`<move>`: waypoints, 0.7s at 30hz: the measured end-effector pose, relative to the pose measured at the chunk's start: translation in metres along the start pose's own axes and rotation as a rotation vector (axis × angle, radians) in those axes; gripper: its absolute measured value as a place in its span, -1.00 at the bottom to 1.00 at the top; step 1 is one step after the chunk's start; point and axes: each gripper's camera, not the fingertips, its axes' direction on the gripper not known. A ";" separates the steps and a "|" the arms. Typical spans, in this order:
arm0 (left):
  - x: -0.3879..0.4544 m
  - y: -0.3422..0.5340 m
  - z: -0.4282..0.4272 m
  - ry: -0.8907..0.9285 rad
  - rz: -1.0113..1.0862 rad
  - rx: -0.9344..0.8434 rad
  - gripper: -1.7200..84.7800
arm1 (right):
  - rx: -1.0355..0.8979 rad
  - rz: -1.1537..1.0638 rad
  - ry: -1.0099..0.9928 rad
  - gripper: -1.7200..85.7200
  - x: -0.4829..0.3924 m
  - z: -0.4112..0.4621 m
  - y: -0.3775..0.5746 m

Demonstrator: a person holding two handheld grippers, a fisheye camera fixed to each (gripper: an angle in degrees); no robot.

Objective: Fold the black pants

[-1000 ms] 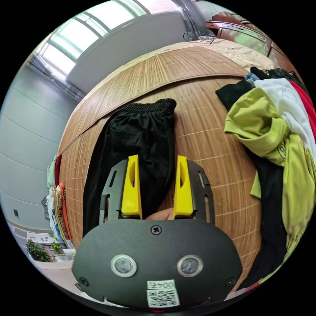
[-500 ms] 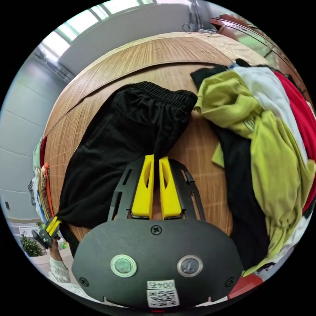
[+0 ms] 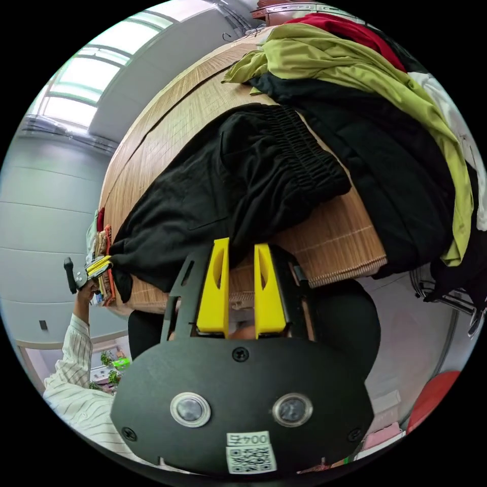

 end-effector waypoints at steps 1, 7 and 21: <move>-0.009 0.013 -0.004 0.034 -0.036 0.017 -0.88 | 0.009 -0.020 0.013 -0.81 0.001 -0.010 0.009; -0.063 0.105 -0.031 0.263 -0.342 0.179 -0.84 | 0.190 -0.178 0.054 -0.91 -0.014 -0.060 0.055; -0.130 0.252 0.035 0.254 -0.663 0.251 -0.95 | 0.084 -0.462 0.099 -0.78 -0.111 0.023 0.074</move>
